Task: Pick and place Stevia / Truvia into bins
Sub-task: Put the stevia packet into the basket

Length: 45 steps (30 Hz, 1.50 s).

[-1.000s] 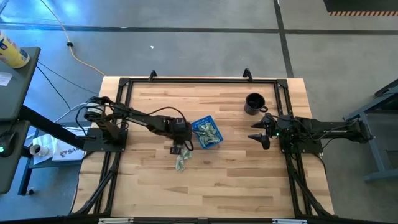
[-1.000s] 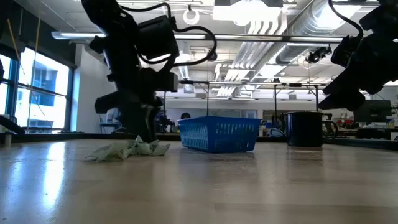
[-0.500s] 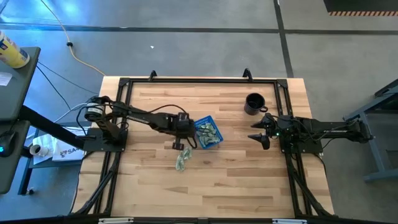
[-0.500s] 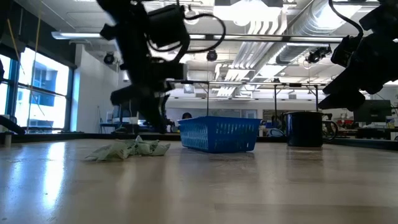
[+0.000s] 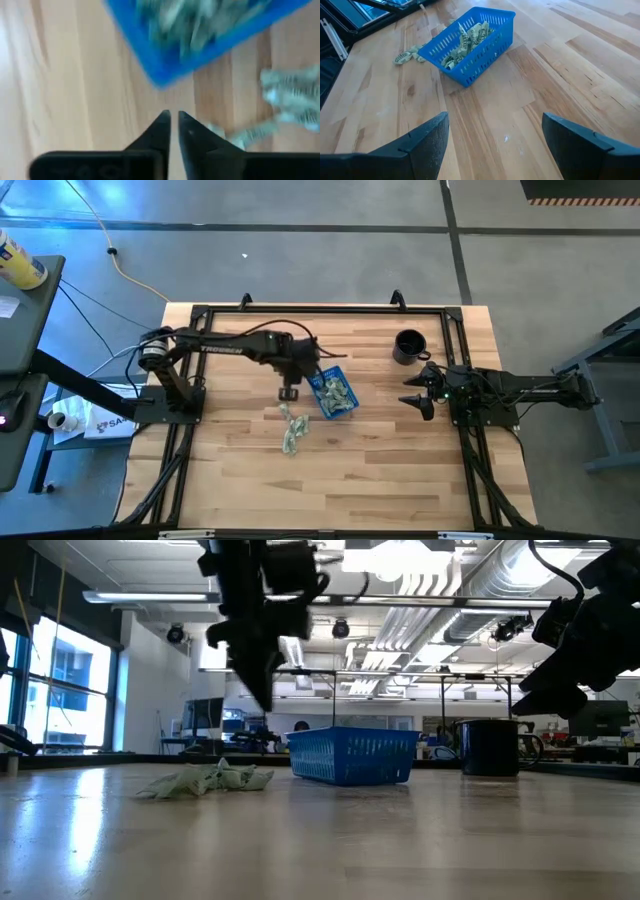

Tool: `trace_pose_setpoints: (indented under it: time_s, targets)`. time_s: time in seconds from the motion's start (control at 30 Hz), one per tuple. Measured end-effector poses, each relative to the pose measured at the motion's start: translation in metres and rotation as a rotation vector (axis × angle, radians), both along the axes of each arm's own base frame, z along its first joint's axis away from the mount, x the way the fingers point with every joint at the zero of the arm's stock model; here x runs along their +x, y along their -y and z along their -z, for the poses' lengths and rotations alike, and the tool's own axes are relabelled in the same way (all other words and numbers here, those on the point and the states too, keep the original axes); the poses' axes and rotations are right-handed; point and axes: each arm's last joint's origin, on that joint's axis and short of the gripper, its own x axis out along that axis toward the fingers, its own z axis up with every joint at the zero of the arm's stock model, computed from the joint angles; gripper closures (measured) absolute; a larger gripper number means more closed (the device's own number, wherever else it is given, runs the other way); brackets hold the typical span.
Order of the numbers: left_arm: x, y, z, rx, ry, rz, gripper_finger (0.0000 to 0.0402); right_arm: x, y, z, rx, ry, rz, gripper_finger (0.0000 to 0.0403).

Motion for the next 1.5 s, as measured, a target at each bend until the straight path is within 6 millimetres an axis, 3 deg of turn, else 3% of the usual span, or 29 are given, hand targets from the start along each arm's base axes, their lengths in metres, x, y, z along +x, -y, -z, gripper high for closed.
trace_pose_setpoints:
  time_s: [0.13,0.23,0.53,0.67,0.83,1.17,1.5]
  targets:
    - [-0.019,-0.009,0.009,-0.136,-0.146,-0.192,0.0286,0.0,0.0,0.0,0.0,0.0,0.0,0.0096]
    - [-0.027,-0.007,0.016,-0.231,-0.211,-0.238,0.0256,0.0,0.0,0.0,0.0,-0.001,0.0,0.0096]
    - [-0.04,0.017,0.047,-0.223,-0.298,-0.09,0.017,0.0,0.0,0.001,0.0,-0.002,0.0,0.0096]
    - [-0.042,0.02,0.061,-0.173,-0.282,-0.082,0.0153,0.0,0.0,0.001,0.0,-0.002,0.0,0.0096]
    - [-0.043,0.02,0.067,-0.164,-0.256,-0.13,0.0169,0.0,0.0,0.001,0.0,-0.001,0.0,0.0096]
    - [-0.031,0.02,0.066,-0.207,-0.13,-0.085,0.024,0.0,0.0,0.0,0.0,-0.001,0.0,0.0096]
    - [-0.023,0.016,0.087,-0.14,-0.173,-0.026,0.0314,0.0,0.0,0.001,0.0,-0.005,0.0,0.0096]
